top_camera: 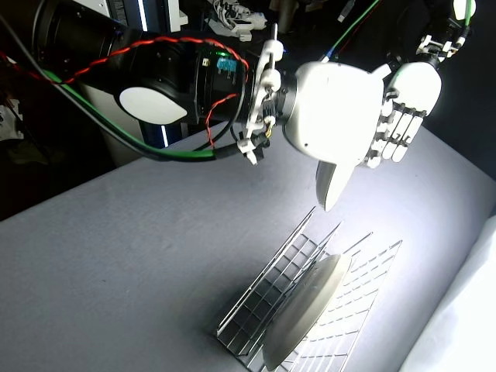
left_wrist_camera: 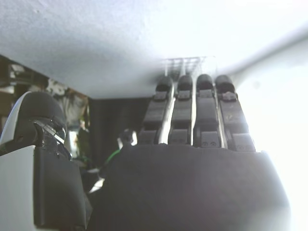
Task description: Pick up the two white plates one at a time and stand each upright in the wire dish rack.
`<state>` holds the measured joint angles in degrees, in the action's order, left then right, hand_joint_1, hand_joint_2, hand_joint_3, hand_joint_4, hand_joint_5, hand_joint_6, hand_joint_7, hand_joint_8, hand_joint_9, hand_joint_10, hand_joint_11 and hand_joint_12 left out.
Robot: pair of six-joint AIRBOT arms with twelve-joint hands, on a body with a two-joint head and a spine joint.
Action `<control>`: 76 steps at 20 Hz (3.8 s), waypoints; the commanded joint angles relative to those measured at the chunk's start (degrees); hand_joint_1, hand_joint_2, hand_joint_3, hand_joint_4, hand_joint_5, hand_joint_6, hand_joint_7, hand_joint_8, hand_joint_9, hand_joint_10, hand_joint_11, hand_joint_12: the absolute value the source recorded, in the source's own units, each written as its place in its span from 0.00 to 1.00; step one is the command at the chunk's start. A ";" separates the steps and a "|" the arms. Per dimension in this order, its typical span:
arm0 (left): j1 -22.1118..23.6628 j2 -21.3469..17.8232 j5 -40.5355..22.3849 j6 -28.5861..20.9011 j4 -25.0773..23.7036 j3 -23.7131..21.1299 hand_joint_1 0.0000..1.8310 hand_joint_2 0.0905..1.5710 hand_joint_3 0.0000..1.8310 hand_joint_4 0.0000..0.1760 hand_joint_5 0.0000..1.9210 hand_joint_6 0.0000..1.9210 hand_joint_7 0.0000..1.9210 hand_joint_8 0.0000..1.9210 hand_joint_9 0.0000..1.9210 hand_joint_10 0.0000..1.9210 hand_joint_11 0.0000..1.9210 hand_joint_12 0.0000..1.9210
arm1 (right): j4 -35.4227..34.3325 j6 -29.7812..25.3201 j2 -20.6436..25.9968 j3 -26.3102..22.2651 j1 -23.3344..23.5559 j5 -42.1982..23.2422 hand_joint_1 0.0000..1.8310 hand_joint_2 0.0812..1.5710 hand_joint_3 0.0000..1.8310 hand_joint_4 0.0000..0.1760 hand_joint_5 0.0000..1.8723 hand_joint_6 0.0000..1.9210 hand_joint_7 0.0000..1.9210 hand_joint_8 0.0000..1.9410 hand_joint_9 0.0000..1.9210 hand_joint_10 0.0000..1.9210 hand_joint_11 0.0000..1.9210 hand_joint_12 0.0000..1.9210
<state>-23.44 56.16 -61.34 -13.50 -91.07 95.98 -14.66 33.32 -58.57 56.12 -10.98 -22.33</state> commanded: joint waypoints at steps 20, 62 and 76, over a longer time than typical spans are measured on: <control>0.82 -0.14 -2.07 -0.28 3.66 0.23 0.00 0.67 0.00 0.00 0.00 0.00 0.00 0.00 0.00 0.00 0.00 0.00 | -0.85 0.15 1.06 10.27 -6.85 -7.23 0.75 0.70 0.00 0.00 0.49 0.58 0.50 0.51 0.45 0.63 0.42 0.67; 1.77 -1.54 -7.60 -0.32 4.12 -3.31 0.00 0.68 0.00 0.00 0.00 0.00 0.00 0.00 0.00 0.00 0.00 0.00 | 61.69 -1.22 2.55 6.28 -8.88 -32.59 0.42 0.66 0.00 0.00 0.07 0.00 0.06 0.00 0.04 0.01 0.00 0.20; 2.03 -2.87 -7.56 0.22 1.67 -9.18 0.00 0.68 0.00 0.00 0.00 0.00 0.00 0.00 0.00 0.00 0.00 0.00 | 64.44 -1.69 4.62 4.68 -8.70 -31.80 0.31 0.75 0.00 0.00 0.14 0.00 0.13 0.00 0.11 0.01 0.00 0.35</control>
<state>-22.06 53.76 -66.81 -13.17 -93.69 87.07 53.41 31.73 -54.33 60.95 -20.25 -49.91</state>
